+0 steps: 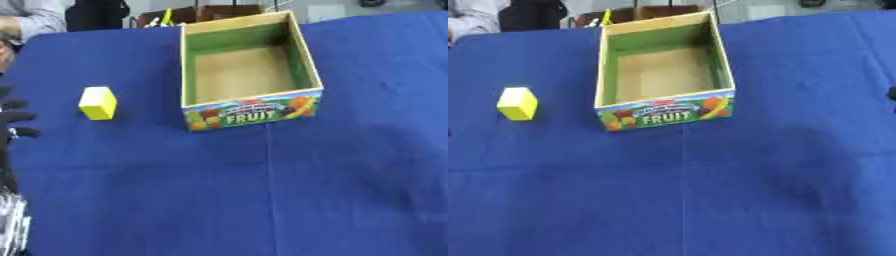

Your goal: Pick up objects on the table and place them in the box.

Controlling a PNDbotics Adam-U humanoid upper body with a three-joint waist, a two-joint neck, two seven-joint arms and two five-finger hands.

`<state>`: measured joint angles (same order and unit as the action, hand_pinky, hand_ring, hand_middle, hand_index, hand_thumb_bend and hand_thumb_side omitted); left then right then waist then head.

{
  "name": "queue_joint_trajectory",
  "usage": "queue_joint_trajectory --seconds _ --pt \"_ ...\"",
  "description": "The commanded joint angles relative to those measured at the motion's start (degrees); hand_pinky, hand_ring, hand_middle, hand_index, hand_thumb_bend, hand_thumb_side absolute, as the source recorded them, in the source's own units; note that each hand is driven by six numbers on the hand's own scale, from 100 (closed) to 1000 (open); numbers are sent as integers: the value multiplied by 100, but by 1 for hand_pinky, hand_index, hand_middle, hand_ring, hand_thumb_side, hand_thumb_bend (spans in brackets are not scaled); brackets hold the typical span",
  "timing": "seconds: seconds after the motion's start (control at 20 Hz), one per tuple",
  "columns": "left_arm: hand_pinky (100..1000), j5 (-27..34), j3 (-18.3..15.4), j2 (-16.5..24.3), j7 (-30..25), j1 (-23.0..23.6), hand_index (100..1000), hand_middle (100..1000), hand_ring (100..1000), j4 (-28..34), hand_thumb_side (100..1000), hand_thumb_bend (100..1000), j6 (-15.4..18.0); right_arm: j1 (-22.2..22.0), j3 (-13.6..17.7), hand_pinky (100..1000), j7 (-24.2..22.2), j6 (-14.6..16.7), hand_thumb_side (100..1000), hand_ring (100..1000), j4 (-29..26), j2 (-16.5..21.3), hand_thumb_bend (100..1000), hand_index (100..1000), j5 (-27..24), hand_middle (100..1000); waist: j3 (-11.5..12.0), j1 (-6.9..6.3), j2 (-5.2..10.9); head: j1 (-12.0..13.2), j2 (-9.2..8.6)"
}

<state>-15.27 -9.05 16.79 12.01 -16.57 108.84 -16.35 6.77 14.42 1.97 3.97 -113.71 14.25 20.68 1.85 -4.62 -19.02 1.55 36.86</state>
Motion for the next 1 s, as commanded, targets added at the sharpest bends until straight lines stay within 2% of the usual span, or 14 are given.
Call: queue_joint_trajectory --seconds 0.05,0.35,0.4,0.6,0.75,1.0 --pt "474 -760 139 695 -980 -259 760 584 585 -57 1000 244 30 19 -14 787 -30 15 897 815 -88 128 100 759 0 687 -12 13 117 -12 -75" --pt "540 -2402 308 1431 -2574 -767 791 629 625 -213 1000 203 213 7 -31 787 -52 19 897 816 -88 138 100 760 -10 687 -37 3 137 28 -103" --pt "568 -2711 335 1517 -2784 -842 800 646 641 -244 1000 174 248 5 -33 788 -54 21 897 817 -88 140 100 760 -12 687 -40 2 141 28 -102" --pt "609 -3846 443 1721 -3617 -1157 828 676 666 -379 1000 160 524 -2 -43 788 -67 23 897 817 -88 141 100 760 -18 687 -55 0 152 38 -86" --pt "639 -4210 521 1812 -4164 -1368 861 708 691 -523 1000 227 768 -7 -48 787 -71 29 896 818 -88 145 100 759 -21 686 -67 2 155 45 -91" --pt "676 -4269 584 2016 -4847 -1640 928 788 757 -896 1000 348 1077 -13 -59 788 -84 37 896 819 -88 152 100 760 -21 687 -77 -3 160 44 -108"
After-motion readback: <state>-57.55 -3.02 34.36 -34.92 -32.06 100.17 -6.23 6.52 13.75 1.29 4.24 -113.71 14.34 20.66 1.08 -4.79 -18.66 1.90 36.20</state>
